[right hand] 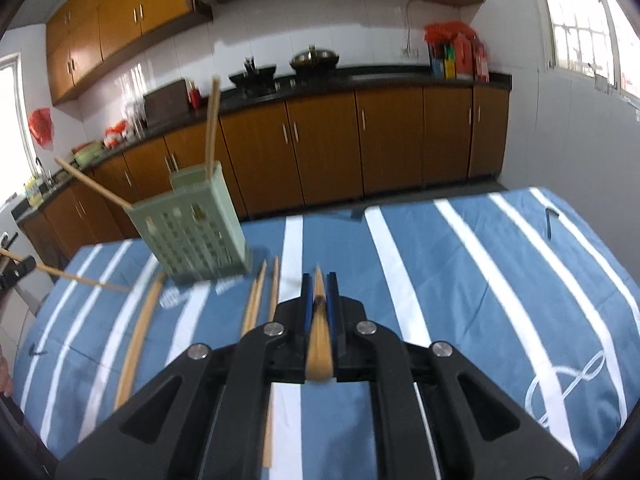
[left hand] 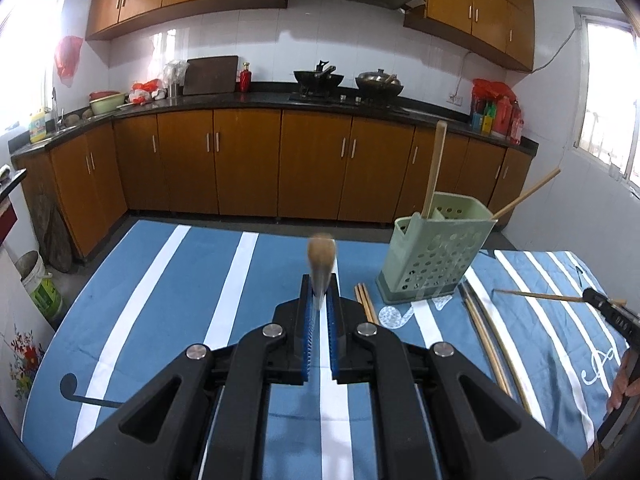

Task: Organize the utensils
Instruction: 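Lift the chopsticks with both tools and carry them above the green holder, then insert the chopsticks into the green holder and open both tools, then lower both tools to the table and grasp one wooden chopstick each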

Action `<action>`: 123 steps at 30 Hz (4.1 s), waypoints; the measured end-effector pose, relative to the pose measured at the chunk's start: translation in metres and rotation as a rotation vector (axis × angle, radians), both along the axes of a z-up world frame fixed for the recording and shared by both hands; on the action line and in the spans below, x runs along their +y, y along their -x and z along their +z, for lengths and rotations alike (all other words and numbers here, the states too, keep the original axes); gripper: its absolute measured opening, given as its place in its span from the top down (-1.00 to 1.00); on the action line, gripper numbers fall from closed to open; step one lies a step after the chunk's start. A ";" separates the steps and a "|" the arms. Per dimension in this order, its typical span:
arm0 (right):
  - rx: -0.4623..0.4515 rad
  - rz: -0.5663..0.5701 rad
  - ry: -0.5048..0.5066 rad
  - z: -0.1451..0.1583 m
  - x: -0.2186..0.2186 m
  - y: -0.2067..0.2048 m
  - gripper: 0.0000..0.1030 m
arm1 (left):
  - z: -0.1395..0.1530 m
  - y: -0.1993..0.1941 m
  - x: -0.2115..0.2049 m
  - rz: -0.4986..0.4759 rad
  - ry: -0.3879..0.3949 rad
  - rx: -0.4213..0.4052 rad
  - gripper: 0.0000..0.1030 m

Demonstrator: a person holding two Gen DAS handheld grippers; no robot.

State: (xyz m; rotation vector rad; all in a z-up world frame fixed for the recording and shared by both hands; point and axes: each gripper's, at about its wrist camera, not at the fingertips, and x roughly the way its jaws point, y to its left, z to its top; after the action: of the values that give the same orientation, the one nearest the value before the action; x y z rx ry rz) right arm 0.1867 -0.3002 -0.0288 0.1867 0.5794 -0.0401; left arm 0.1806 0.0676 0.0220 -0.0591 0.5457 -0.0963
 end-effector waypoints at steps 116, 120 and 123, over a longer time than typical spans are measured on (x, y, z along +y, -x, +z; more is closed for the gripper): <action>0.332 0.062 0.029 -0.104 0.032 -0.021 0.84 | -0.125 -0.012 -0.044 -0.072 -0.028 0.353 0.86; 0.327 0.015 0.026 -0.105 0.014 -0.026 0.85 | -0.124 -0.021 -0.011 -0.005 -0.003 0.357 0.86; 0.324 0.006 0.014 -0.106 0.008 -0.026 0.84 | -0.125 -0.022 -0.001 -0.010 0.031 0.358 0.86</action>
State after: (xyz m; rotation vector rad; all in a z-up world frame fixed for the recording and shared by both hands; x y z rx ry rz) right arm 0.2129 -0.2922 -0.1344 0.1661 0.9027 -0.0693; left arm 0.2027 0.0669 -0.1028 -0.1043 0.9019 -0.1049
